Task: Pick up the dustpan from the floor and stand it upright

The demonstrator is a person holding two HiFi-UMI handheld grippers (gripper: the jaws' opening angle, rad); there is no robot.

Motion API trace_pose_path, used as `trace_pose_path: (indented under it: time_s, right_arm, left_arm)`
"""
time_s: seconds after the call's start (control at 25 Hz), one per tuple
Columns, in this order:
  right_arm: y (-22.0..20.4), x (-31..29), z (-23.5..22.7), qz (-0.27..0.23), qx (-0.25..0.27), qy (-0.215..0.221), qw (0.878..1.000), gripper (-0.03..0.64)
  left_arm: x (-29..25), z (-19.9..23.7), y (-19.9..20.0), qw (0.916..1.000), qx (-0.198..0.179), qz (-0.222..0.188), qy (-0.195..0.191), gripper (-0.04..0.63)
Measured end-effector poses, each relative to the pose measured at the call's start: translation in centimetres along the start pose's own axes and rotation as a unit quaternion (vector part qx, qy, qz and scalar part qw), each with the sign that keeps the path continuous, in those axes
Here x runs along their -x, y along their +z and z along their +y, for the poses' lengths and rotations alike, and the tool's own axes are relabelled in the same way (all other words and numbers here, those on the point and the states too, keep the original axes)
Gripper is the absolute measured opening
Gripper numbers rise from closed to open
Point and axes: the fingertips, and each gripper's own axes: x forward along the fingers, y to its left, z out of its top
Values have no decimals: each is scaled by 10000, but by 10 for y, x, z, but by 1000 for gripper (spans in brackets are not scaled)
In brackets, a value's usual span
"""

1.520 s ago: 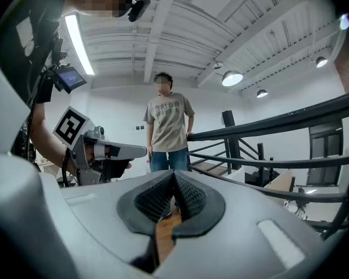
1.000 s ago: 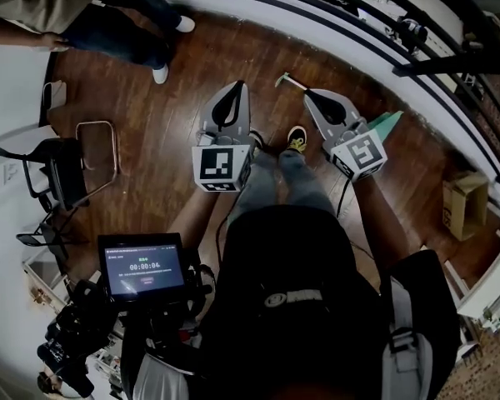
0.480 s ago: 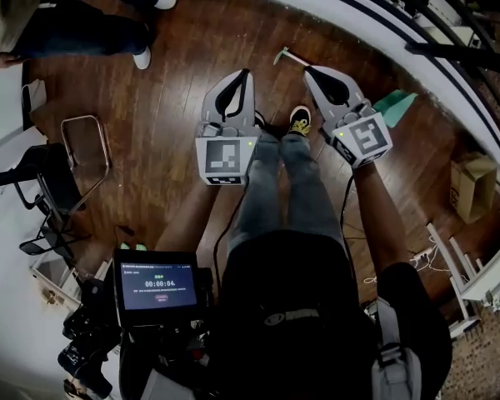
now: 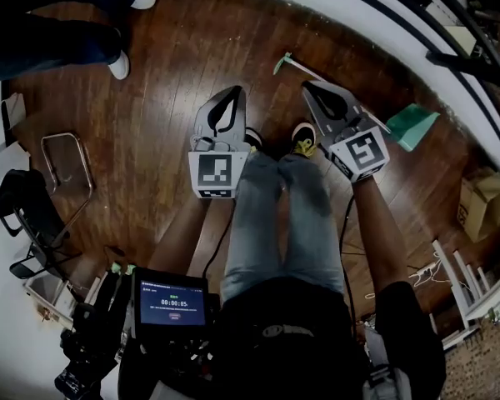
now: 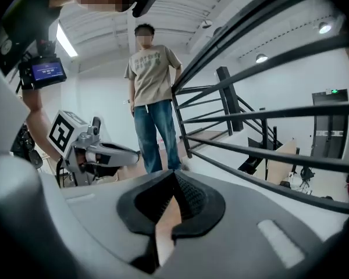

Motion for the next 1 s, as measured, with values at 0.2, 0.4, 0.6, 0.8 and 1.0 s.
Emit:
trace_pose_path:
  time_s: [0.2, 0.4, 0.6, 0.8, 1.0]
  right_arm:
    - [-109, -46, -27, 340, 103, 205, 9992, 3]
    - [-207, -94, -64, 705, 408, 396, 9959, 3]
    - [-290, -138, -99, 1269, 856, 669, 9860, 73]
    - [-367, -167, -140, 2227, 1443, 572, 9624, 118]
    - [-432, -183, -168, 3275, 1884, 548, 9243, 121]
  left_arm:
    - [-61, 26, -94, 9999, 60, -9, 106, 20]
    - [-121, 43, -178, 9997, 199, -56, 137, 20]
    - [-165, 61, -240, 9991, 338, -168, 217, 20]
    - [-195, 71, -278, 9986, 358, -253, 293, 20]
    - [-209, 74, -291, 9985, 340, -339, 275, 20]
